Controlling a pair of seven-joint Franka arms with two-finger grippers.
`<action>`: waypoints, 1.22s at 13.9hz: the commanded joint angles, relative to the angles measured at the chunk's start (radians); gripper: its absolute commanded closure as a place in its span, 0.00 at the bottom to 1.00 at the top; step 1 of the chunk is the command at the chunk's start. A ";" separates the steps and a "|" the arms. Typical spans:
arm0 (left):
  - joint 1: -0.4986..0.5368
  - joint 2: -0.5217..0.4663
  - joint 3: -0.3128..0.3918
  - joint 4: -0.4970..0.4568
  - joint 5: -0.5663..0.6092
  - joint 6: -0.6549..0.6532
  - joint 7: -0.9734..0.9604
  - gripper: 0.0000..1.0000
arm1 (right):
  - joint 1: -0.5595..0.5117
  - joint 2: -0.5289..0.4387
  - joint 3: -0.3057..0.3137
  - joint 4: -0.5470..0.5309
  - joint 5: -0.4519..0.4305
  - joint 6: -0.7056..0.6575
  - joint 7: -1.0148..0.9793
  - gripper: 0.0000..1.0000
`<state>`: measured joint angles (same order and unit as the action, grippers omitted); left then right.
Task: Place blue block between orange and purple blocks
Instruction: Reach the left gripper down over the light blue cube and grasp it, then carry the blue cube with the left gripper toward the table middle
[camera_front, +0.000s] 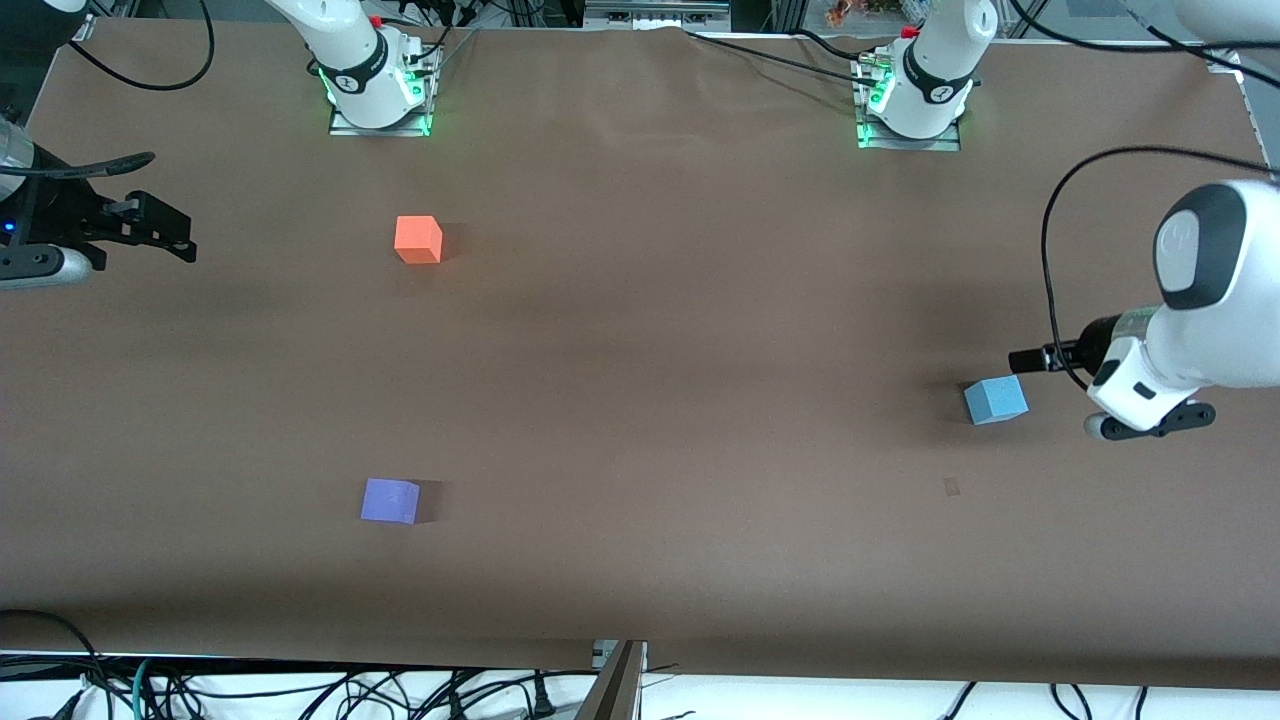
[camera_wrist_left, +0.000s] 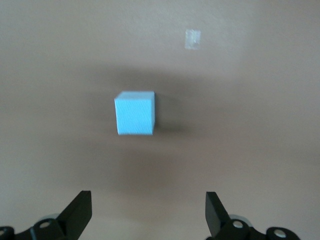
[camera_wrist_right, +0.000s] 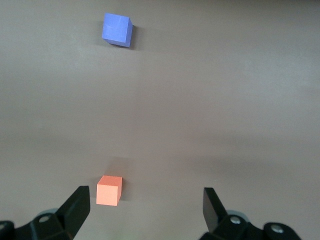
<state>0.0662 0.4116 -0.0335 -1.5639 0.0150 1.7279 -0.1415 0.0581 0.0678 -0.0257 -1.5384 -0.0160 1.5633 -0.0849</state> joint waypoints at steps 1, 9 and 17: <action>0.007 -0.008 -0.002 -0.158 0.056 0.213 0.028 0.00 | -0.001 0.009 0.000 0.023 -0.007 -0.006 -0.012 0.00; 0.066 0.013 -0.002 -0.470 0.057 0.711 0.034 0.00 | -0.001 0.007 0.000 0.023 -0.007 -0.006 -0.003 0.00; 0.070 0.076 -0.003 -0.458 0.057 0.754 0.036 0.16 | -0.001 0.009 -0.002 0.023 -0.009 -0.005 -0.001 0.00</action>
<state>0.1281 0.4797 -0.0313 -2.0265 0.0575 2.4699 -0.1258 0.0564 0.0679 -0.0279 -1.5374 -0.0160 1.5633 -0.0848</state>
